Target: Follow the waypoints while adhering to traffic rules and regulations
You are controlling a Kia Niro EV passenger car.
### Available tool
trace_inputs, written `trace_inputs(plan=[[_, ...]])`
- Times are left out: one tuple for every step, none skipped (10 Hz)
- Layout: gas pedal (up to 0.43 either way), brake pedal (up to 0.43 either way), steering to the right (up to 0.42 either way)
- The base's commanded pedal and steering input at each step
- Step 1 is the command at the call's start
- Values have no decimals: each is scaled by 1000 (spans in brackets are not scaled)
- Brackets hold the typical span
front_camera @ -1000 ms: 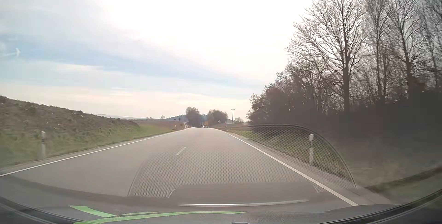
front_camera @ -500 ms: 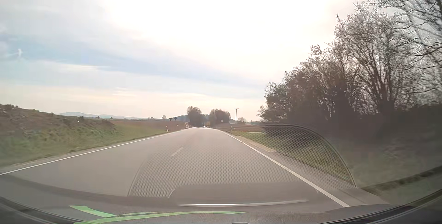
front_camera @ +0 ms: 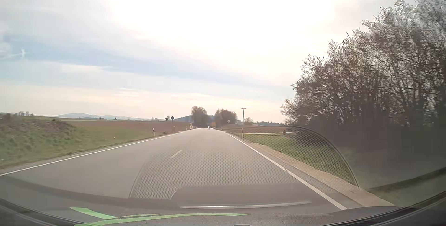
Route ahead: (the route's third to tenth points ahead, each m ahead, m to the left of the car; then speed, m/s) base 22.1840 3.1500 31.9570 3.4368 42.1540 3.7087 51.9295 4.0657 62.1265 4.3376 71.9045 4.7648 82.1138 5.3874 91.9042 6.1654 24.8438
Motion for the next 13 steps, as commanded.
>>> trace_inputs(plan=[[197, 0, -5], [209, 0, -6], [209, 0, -6], [209, 0, -5], [220, 0, -5], [220, 0, -5], [220, 0, -5], [228, 0, -6], [228, 0, -5], [228, 0, -5], [228, 0, -4], [228, 0, -4], [228, 0, -4]])
